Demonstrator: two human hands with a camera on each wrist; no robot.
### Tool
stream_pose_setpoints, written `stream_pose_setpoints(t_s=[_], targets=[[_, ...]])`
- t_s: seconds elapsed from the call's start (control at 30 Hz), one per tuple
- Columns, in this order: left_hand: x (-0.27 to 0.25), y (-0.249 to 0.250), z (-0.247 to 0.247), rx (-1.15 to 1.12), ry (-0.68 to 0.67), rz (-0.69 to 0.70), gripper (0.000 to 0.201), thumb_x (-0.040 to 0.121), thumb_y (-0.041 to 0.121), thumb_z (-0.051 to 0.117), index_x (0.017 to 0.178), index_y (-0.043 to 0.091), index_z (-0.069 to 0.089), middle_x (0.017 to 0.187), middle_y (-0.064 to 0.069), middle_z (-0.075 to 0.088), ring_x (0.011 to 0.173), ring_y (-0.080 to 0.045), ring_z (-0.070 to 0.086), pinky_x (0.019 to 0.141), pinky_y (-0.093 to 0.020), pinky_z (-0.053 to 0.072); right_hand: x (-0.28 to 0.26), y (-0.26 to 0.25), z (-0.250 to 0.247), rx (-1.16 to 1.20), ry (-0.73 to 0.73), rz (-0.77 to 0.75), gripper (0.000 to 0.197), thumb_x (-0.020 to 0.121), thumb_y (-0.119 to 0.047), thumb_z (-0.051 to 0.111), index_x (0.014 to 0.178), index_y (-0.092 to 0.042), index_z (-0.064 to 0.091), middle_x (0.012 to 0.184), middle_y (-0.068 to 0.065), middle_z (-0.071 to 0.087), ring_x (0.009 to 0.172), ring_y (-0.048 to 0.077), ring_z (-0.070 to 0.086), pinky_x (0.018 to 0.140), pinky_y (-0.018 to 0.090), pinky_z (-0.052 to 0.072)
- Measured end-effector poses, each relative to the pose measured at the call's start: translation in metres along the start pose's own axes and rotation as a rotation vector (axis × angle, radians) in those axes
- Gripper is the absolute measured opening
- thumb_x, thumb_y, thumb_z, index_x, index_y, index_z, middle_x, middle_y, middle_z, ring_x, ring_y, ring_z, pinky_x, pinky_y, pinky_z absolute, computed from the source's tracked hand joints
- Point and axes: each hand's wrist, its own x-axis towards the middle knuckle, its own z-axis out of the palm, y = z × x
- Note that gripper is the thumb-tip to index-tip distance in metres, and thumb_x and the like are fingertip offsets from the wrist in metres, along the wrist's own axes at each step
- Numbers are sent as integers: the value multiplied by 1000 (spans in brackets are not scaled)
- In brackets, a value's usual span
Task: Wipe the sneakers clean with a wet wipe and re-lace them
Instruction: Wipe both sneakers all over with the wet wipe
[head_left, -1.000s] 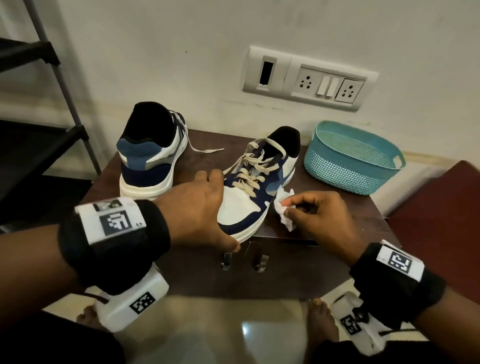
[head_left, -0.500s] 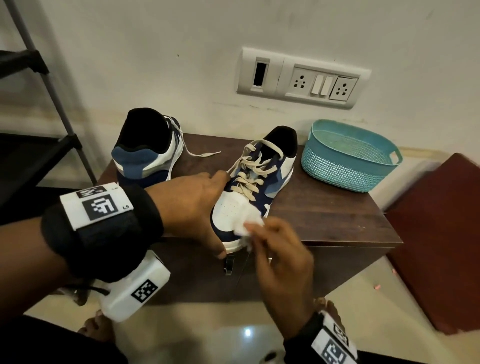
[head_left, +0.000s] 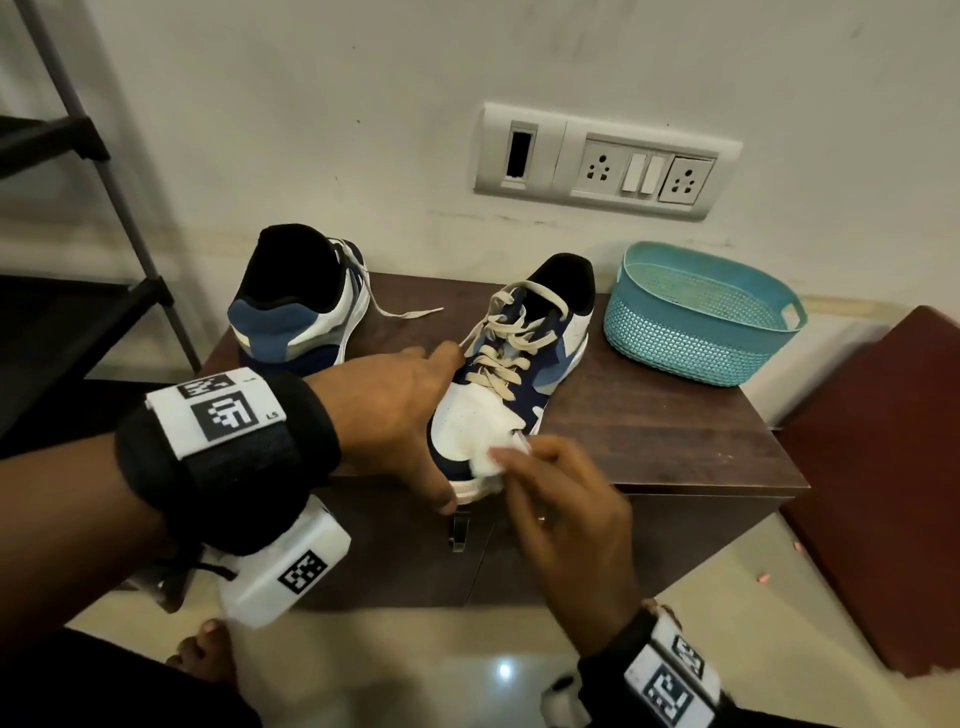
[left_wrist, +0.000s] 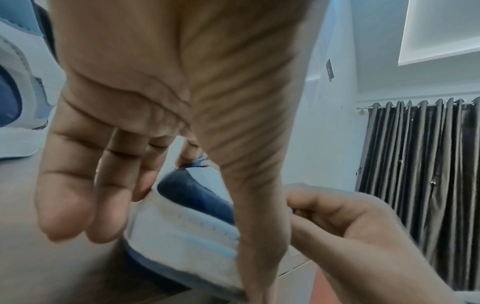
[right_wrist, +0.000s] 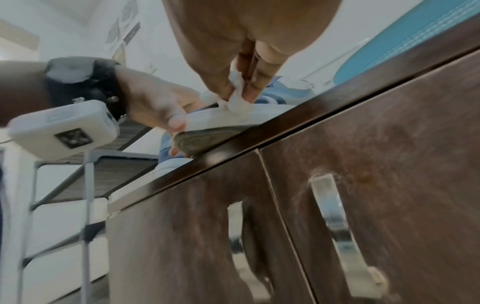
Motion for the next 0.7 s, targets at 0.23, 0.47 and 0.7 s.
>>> stream_pose_setpoints(t_s=[0.23,0.47,0.7], targets=[[1,2,-2,32,-13,-10,116,50,72,86,136,25,25,121,-1,51,102,-18,56,89,-35,52,19,13,0,13,123,181,26,92,-2,71,112,-18,75,108,-5,68,98,2,66,82,17,55],[4,6,-1,34,-40,-22,118,52,67,89,138,23,23,122,-3,50,99,-18,54,86,-33,52,6,6,-3,-40,9,13,25,92,0,70,114,-11,75,110,1,66,99,8,64,84,19,53],[4,7,2,47,-36,-38,118,51,67,89,138,22,23,124,-4,49,101,-19,56,86,-33,53,16,8,0,-30,84,83,23,87,-3,72,108,-11,76,108,0,68,101,3,64,85,18,53]])
